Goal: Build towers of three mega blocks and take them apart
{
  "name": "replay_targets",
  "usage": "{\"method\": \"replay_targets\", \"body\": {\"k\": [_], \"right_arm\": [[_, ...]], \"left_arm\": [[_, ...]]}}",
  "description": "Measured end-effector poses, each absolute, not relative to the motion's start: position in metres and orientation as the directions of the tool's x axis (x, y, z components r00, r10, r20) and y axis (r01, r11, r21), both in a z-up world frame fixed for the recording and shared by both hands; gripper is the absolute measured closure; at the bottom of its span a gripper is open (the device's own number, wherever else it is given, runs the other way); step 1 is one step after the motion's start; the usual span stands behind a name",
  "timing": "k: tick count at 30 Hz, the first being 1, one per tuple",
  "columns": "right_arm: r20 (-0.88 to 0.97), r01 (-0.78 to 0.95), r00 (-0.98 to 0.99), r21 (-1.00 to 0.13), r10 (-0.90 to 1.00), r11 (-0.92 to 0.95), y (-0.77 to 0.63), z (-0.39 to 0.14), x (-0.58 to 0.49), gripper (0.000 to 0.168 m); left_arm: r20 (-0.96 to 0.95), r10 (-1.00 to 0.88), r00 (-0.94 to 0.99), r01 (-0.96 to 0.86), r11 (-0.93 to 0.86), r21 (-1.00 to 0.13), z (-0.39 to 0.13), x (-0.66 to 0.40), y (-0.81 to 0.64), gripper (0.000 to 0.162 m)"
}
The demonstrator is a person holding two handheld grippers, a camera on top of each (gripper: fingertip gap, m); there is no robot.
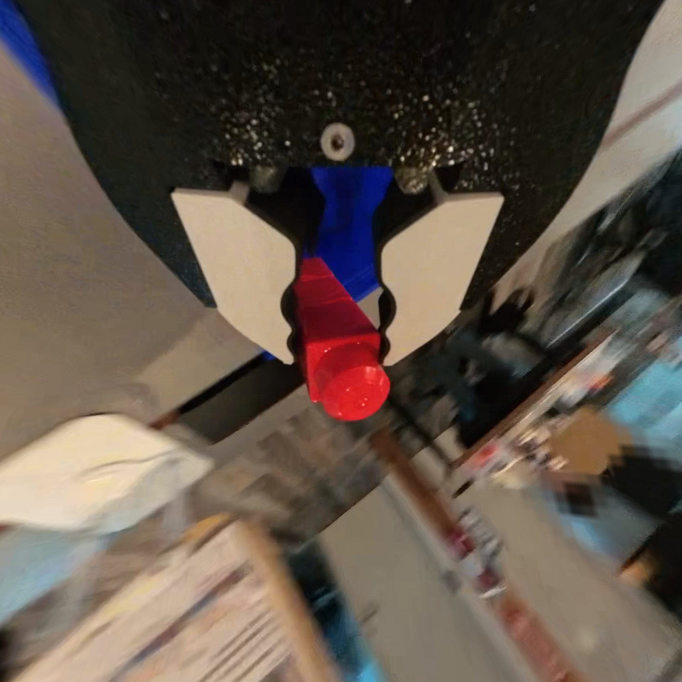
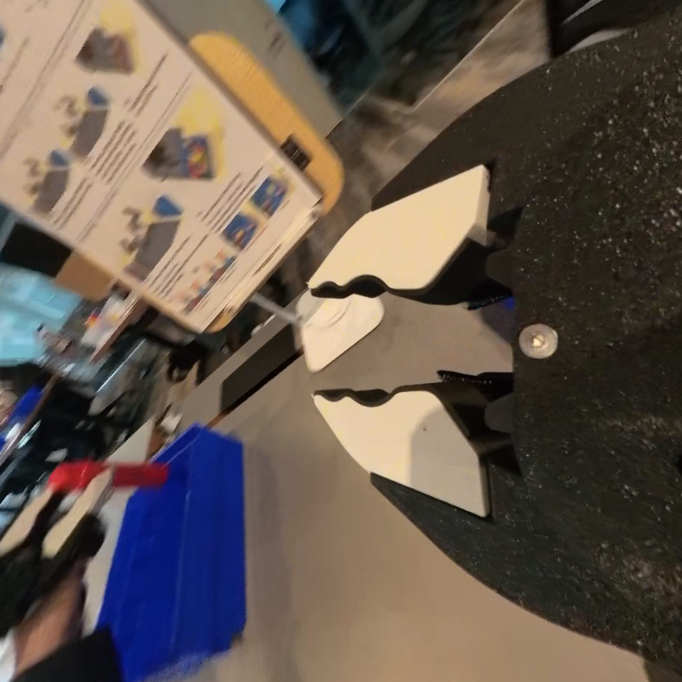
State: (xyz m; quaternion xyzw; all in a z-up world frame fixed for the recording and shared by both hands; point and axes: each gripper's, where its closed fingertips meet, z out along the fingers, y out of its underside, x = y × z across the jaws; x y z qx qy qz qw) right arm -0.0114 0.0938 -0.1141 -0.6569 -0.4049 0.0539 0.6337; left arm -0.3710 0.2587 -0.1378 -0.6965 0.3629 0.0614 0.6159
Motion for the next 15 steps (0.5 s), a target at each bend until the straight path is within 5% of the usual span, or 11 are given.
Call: {"method": "replay_targets", "body": {"k": [6, 15], "right_arm": [[0.447, 0.37, 0.443, -0.881, 0.777, 0.296, 0.078, -0.113, -0.118, 0.113], [0.398, 0.375, 0.253, -0.881, 0.882, 0.29, 0.064, -0.144, -0.17, 0.119]], "left_arm": [[-0.525, -0.829, 0.194, -0.574, 0.337, -0.746, -0.131, -0.221, 0.136, 0.122], [-0.475, -0.874, -0.099, -0.595, 0.435, -0.676, -0.171, -0.155, 0.073, 0.122]]}}
